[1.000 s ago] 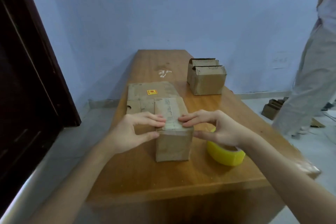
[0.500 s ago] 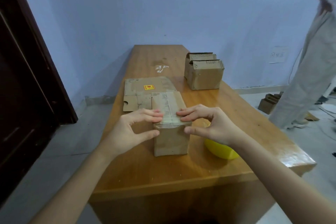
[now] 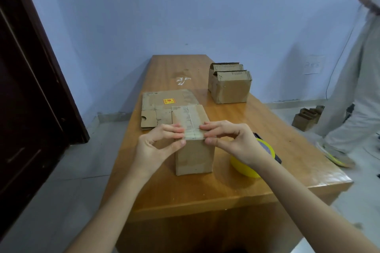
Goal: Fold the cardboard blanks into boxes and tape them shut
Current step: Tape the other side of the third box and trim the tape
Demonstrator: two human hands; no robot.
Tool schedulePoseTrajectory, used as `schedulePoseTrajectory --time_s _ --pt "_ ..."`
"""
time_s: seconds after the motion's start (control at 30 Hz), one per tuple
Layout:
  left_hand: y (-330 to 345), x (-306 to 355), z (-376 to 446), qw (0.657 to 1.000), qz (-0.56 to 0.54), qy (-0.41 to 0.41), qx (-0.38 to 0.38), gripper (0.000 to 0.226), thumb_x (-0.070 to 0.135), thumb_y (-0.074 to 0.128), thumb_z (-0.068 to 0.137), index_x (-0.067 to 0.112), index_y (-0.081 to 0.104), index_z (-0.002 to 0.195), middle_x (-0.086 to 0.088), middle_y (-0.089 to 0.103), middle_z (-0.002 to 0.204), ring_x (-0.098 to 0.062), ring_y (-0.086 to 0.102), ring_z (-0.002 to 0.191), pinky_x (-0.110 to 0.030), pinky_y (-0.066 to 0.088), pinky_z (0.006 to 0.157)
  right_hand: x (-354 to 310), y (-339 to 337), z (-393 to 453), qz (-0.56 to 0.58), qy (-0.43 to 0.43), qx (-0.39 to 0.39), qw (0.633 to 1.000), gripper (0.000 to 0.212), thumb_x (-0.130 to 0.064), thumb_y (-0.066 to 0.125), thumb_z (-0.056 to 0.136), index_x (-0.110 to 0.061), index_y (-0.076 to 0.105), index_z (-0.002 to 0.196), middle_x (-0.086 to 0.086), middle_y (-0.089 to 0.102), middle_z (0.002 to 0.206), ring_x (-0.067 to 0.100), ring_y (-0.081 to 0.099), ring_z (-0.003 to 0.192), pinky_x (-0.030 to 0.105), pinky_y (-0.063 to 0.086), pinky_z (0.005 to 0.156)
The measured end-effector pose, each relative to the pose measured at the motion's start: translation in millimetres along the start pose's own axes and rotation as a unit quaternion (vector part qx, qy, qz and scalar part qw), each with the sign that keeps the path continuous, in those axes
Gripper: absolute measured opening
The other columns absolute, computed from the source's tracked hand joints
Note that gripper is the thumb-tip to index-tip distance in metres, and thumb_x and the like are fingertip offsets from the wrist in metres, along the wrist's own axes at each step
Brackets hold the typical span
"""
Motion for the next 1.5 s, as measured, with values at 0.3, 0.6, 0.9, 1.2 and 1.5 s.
schedulePoseTrajectory --time_s 0.3,0.6,0.9,1.2,1.5 --pt "5 5 -3 0.999 0.001 0.000 -0.050 0.017 0.014 0.074 0.077 0.021 0.074 0.092 0.001 0.070 0.101 -0.017 0.060 0.112 -0.030 0.046 0.099 -1 0 -13 0.037 0.038 -0.005 0.999 0.019 -0.017 0.071 0.077 -0.011 0.075 0.094 -0.002 0.070 0.112 0.008 0.054 0.122 0.030 0.051 0.094" --pt "6 27 -11 0.971 0.189 0.127 -0.075 0.025 0.029 0.060 0.087 0.013 0.074 0.098 0.000 0.066 0.118 -0.009 0.055 0.120 -0.027 0.048 0.097 -11 1 -13 -0.035 0.042 -0.024 0.998 0.026 -0.034 0.057 0.086 -0.016 0.076 0.091 -0.012 0.065 0.116 0.002 0.054 0.116 0.018 0.049 0.087" --pt "15 26 -19 0.956 0.245 0.144 0.065 0.029 0.039 0.066 0.082 0.011 0.068 0.090 0.001 0.067 0.106 -0.005 0.058 0.113 -0.022 0.051 0.090 -8 4 -21 -0.076 -0.071 0.068 0.992 0.027 -0.023 0.066 0.087 -0.015 0.066 0.113 -0.004 0.063 0.122 0.011 0.054 0.119 0.018 0.050 0.067" --pt "19 14 -22 0.967 0.229 0.096 0.062 0.044 0.048 0.061 0.084 0.016 0.056 0.113 0.002 0.059 0.125 -0.002 0.049 0.123 -0.019 0.052 0.085 -8 21 -29 -0.220 -0.051 0.043 0.973 0.062 -0.059 0.042 0.091 -0.015 0.048 0.135 -0.012 0.029 0.146 0.003 0.033 0.134 0.015 0.039 0.098" --pt "10 6 -6 0.996 0.083 0.025 -0.009 0.016 0.016 0.062 0.083 0.018 0.068 0.098 0.009 0.066 0.107 -0.002 0.054 0.117 -0.027 0.053 0.088 -7 11 -26 -0.218 -0.099 0.085 0.967 0.043 -0.041 0.041 0.099 -0.013 0.061 0.124 -0.001 0.049 0.129 0.012 0.047 0.122 0.025 0.047 0.094"
Point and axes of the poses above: each hand's wrist, its own z-axis towards the middle knuckle, its own y-axis out of the palm, x = y × z, the point moved 9 cm from there along z, towards the middle knuckle
